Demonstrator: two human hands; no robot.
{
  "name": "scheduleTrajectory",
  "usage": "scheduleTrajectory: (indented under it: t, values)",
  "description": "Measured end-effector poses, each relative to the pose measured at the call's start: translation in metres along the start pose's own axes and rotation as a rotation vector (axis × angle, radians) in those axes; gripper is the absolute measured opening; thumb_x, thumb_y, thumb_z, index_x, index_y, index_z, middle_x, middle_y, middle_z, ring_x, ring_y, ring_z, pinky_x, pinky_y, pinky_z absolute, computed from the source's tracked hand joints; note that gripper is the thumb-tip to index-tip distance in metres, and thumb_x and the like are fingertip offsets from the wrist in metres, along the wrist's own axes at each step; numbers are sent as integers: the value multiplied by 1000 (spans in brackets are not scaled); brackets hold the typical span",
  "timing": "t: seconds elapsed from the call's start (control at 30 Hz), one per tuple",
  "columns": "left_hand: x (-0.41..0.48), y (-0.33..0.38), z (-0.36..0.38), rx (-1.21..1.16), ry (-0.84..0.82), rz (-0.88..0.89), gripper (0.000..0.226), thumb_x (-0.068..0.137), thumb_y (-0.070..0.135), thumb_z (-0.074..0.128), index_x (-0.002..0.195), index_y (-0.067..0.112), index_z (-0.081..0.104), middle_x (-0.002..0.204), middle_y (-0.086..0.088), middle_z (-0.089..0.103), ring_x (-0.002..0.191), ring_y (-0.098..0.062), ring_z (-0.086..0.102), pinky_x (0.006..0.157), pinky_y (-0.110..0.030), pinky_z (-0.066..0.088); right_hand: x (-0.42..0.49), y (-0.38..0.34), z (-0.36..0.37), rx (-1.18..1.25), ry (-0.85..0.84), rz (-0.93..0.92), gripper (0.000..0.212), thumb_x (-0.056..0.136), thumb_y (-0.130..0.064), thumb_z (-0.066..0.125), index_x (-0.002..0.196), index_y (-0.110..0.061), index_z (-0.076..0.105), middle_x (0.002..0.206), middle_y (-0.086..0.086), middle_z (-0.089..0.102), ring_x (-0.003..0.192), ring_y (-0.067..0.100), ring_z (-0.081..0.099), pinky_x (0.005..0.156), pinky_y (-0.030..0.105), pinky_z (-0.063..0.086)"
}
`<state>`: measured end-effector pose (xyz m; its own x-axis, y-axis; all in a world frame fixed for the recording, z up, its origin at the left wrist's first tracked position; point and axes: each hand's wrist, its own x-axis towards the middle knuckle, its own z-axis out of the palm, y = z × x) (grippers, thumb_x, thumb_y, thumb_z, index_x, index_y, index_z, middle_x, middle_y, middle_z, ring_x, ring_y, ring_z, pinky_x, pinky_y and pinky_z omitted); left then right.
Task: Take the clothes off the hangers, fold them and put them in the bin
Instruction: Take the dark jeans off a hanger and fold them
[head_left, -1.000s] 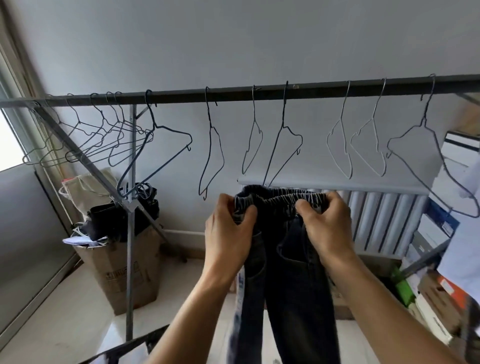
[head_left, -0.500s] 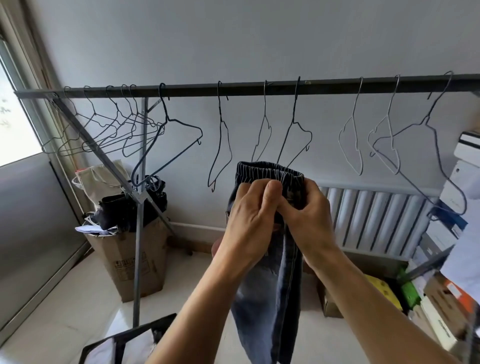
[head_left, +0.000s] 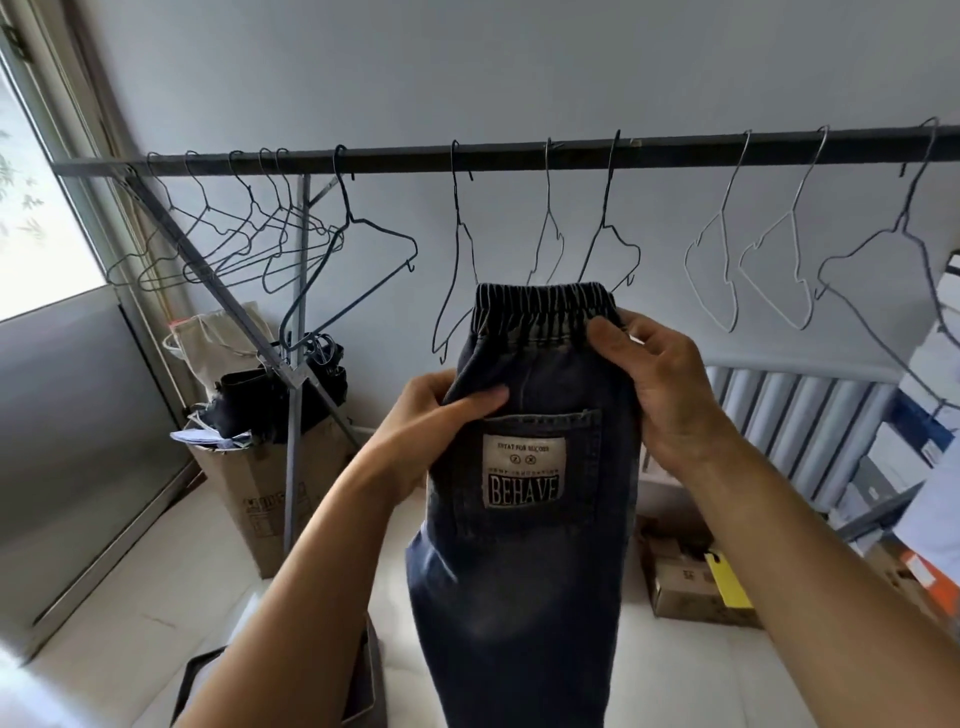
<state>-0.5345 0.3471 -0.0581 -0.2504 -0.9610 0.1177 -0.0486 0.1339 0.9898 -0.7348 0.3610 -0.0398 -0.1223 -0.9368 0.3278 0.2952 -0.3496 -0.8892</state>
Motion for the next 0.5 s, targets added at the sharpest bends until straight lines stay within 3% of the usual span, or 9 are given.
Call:
scheduleTrajectory:
  t: [0.1,0.23,0.3,0.37,0.5]
  values:
    - [-1,2,3,-107,19,-10,6,90,17,65,91,13,69,78,-4,75,67,-16,71,60,-25,58,0,6,-7,-35,-14,16,33,72,-33,70,97,-10,69,90,7,76,83,19,72,72,28,59]
    - [-3,-1,10,-209,63,-45,9,93,20,62,86,15,66,68,-1,73,59,-14,69,52,-26,56,-7,26,-19,-29,-51,181,67,61,-48,81,113,-8,66,109,14,72,96,26,70,78,33,60]
    - [-2,-1,9,-245,84,-56,11,94,21,61,85,15,65,67,-1,72,57,-14,69,50,-26,55,-17,38,-27,-26,-132,312,72,62,-45,86,116,-5,62,110,17,71,97,30,70,76,33,59]
    - [-1,0,5,-269,108,-71,12,94,22,61,86,13,65,70,-3,72,58,-16,69,52,-28,56,-29,49,-31,-65,-206,401,59,68,-34,79,114,-2,62,110,19,70,98,31,70,76,32,59]
    - [1,-1,-6,-314,143,-104,17,95,24,60,93,8,66,73,-6,74,61,-19,71,54,-31,58,-44,64,-33,-178,-285,487,56,65,-30,78,113,-4,65,110,13,72,101,27,69,78,27,57]
